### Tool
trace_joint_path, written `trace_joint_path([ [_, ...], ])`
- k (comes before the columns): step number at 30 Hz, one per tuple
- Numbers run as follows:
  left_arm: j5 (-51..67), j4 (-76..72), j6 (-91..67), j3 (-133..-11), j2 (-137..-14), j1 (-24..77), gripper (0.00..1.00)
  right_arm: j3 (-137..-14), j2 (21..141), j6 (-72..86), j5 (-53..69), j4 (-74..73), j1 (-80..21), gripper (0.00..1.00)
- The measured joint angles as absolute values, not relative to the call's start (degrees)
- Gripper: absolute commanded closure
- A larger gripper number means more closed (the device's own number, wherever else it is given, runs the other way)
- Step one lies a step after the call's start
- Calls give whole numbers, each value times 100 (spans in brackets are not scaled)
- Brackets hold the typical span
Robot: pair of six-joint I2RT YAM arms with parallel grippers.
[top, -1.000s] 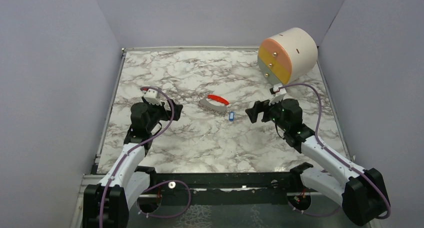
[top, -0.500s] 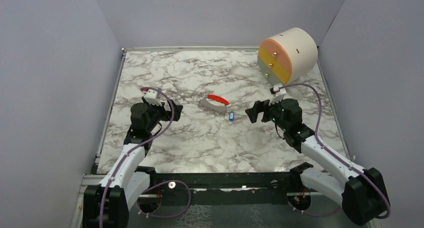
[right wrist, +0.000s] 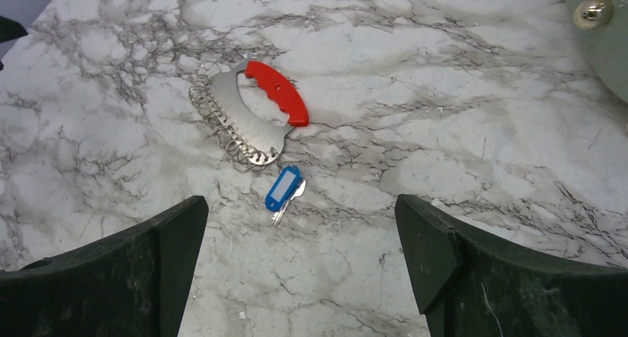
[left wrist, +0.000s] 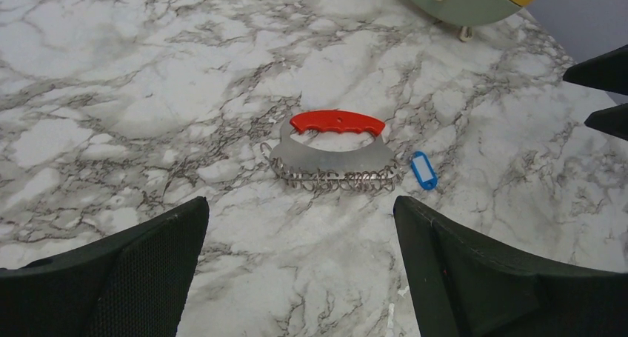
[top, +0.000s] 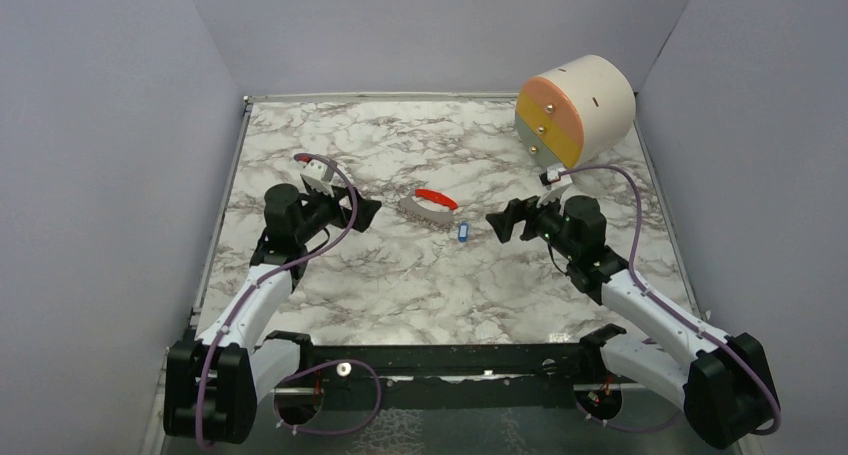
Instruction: Remove the keys from the keyring
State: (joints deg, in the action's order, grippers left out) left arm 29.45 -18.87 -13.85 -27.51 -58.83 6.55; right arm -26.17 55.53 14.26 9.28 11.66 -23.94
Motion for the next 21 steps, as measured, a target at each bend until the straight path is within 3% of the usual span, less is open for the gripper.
trace_joint_path([
  [10,3057,-2322,-1638,-2902,-5953,801,1,-2834,5806,1747,978,1345,-2394,0],
  [21,3301,-3234,-2449,-3256,-6812,801,3,-2834,5636,2010,967,1559,-2394,0],
])
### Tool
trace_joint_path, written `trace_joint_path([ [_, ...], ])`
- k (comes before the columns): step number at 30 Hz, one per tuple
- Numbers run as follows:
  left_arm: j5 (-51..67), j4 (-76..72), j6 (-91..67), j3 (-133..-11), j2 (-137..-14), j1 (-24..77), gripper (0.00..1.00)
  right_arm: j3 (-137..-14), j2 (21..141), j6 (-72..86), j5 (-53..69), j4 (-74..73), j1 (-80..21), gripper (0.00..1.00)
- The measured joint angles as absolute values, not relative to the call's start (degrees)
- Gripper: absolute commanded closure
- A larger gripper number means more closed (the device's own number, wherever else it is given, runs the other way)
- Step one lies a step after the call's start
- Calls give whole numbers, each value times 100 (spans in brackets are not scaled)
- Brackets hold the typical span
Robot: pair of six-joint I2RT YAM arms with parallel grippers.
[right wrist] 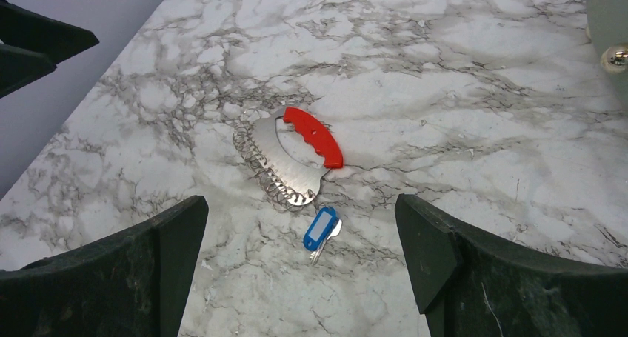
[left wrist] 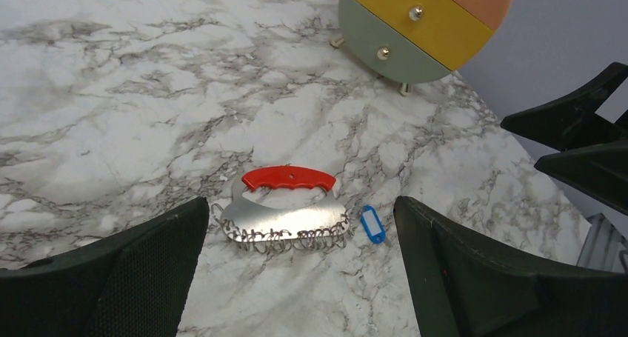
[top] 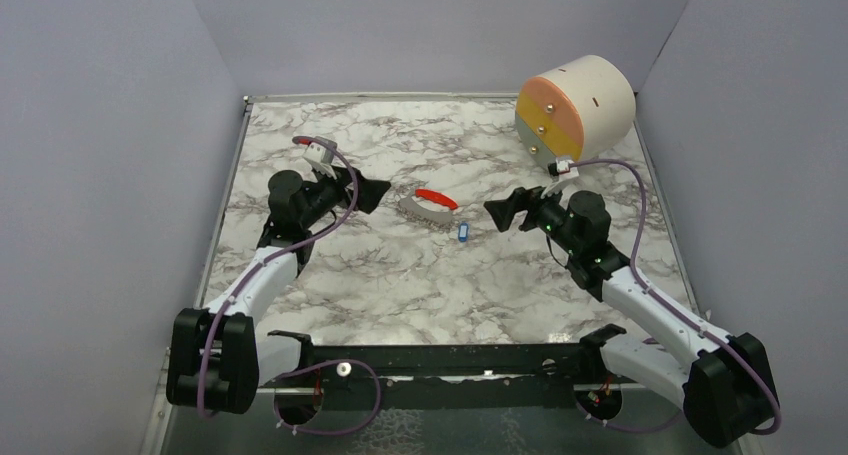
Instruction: Remove the keys from the keyring
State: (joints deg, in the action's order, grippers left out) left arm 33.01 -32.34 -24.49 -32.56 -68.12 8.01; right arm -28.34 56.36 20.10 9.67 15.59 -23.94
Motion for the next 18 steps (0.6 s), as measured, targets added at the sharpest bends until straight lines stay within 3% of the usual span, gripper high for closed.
trace_joint_path([
  [2,3367,-3413,-2729,-3256,-7039,801,16,-2834,5636,1933,985,1553,-2394,0],
  [5,3640,-3806,-3238,-3269,-7491,799,18,-2834,5721,1763,1066,1538,-2394,0],
  [6,3769,-3935,-3415,-3308,-7684,799,16,-2834,5782,1715,1107,1527,-2394,0],
  [7,3911,-4049,-3548,-3365,-7861,801,4,-2834,5867,1660,1153,1498,-2394,0],
  [8,4051,-4187,-3710,-3439,-8071,801,1,-2834,5953,1621,1186,1472,-2394,1],
  [11,4469,-4943,-4204,-3468,-8543,801,1,-2834,6154,1557,1238,1435,-2399,7],
  [16,4790,-6346,-4858,-3030,-8637,801,1,-2864,6466,1422,1190,1358,-2552,29],
  [18,4807,-6584,-4941,-2956,-8613,801,1,-2912,6648,1361,1118,1341,-2689,31],
])
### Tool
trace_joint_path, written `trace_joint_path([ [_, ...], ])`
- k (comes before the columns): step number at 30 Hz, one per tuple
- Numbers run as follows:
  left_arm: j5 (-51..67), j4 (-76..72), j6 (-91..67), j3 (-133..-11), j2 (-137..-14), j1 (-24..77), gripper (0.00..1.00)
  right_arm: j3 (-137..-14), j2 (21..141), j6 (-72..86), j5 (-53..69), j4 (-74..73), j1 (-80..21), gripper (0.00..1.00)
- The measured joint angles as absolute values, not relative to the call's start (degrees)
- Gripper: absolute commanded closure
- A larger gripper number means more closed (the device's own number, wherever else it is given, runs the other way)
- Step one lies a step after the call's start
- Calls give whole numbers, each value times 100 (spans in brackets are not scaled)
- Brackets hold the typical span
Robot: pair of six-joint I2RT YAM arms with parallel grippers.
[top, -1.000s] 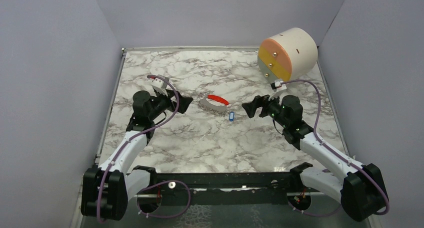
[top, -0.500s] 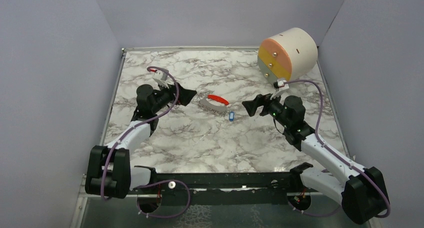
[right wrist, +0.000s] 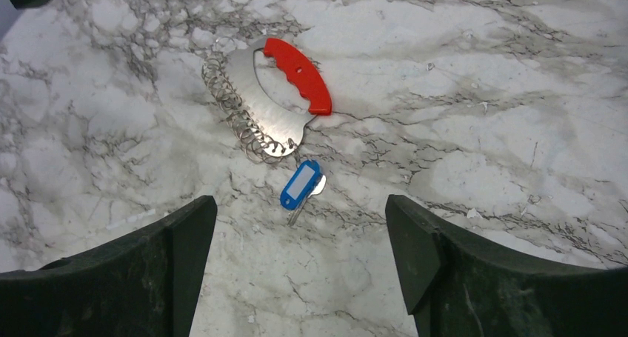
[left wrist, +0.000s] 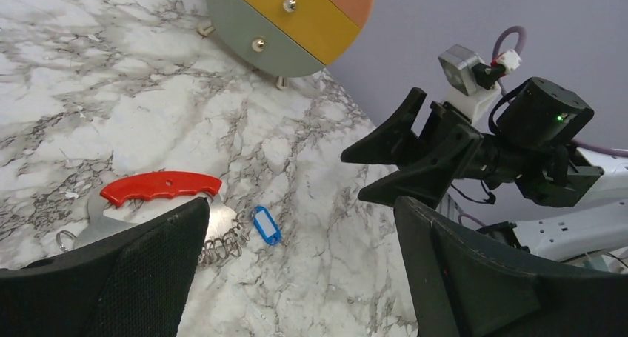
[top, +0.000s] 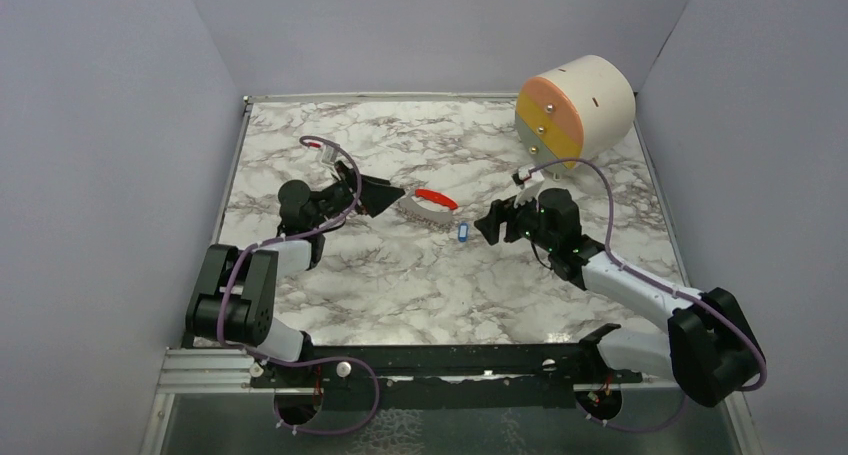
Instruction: Remove the keys from the keyring
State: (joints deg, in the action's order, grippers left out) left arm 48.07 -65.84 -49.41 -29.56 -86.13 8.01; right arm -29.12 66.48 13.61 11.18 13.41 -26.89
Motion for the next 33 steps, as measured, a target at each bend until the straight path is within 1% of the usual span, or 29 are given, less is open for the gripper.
trace_joint_path([
  [3,4772,-6539,-4836,-2808,-8359,801,1,-3048,6834,1295,908,1321,-2877,35],
  [5,4641,-6176,-4571,-2742,-8014,801,1,-3177,7185,1229,701,1299,-3251,35],
  [9,3944,-4740,-3697,-2749,-6888,801,2,-3409,7701,1168,364,1302,-3573,36],
  [12,3374,-3798,-3074,-2766,-6095,801,4,-3413,7889,1168,172,1310,-3610,36],
  [16,2877,-2945,-2561,-2768,-5594,801,6,-3413,8051,1177,-71,1378,-3605,36],
  [22,2469,-2423,-2449,-2698,-5548,801,7,-3476,8534,1188,-209,1446,-3605,37],
  [23,2410,-2359,-2464,-2687,-5581,801,8,-3485,8628,1190,-211,1455,-3605,39],
  [25,2342,-2268,-2491,-2687,-5655,801,13,-3500,8755,1197,-217,1457,-3605,41],
  [27,2296,-2139,-2512,-2705,-5771,801,16,-3522,8831,1216,-233,1457,-3605,42],
  [33,2241,-1785,-2556,-2945,-6025,766,16,-3544,8851,1223,-233,1470,-3605,48],
])
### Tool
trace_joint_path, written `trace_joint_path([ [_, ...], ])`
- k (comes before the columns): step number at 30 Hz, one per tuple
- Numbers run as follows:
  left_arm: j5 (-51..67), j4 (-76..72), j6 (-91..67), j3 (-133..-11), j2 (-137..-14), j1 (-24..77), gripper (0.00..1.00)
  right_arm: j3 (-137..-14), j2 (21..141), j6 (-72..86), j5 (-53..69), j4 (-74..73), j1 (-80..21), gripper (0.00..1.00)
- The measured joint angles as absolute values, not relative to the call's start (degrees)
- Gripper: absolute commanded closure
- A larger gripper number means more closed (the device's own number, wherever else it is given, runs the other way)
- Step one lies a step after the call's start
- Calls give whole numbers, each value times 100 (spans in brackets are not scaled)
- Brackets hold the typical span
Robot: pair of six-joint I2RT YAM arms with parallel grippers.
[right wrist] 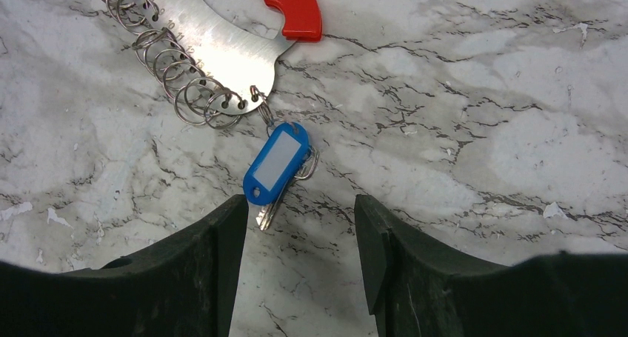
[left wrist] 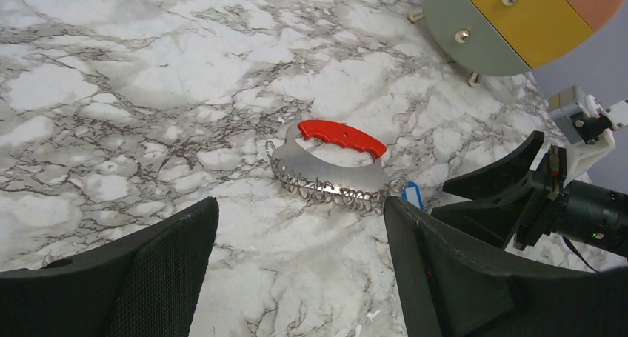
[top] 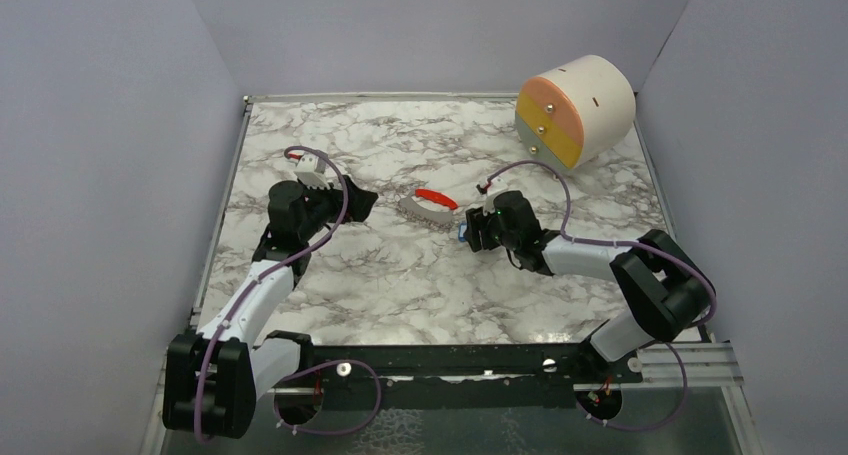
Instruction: Remove the keys from the keyring
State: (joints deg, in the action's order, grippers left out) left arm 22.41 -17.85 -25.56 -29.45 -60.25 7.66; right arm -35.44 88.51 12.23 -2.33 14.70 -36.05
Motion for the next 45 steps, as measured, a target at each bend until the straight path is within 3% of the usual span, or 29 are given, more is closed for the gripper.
trace_joint_path([
  [19,1643,-1490,-2475,-2912,-5196,746,20,-3966,9570,1238,-231,1594,-3605,60],
  [30,1546,-1494,-2477,-2875,-5196,746,20,-4163,9821,1393,-207,1772,-3607,61],
  [37,1514,-1487,-2477,-2816,-5199,746,20,-4160,9821,1472,-207,1763,-3638,76],
  [41,1494,-1487,-2477,-2816,-5199,746,21,-4160,9832,1520,-204,1800,-3642,98],
  [45,1492,-1487,-2477,-2816,-5199,746,21,-4169,9876,1592,-193,1903,-3645,99],
])
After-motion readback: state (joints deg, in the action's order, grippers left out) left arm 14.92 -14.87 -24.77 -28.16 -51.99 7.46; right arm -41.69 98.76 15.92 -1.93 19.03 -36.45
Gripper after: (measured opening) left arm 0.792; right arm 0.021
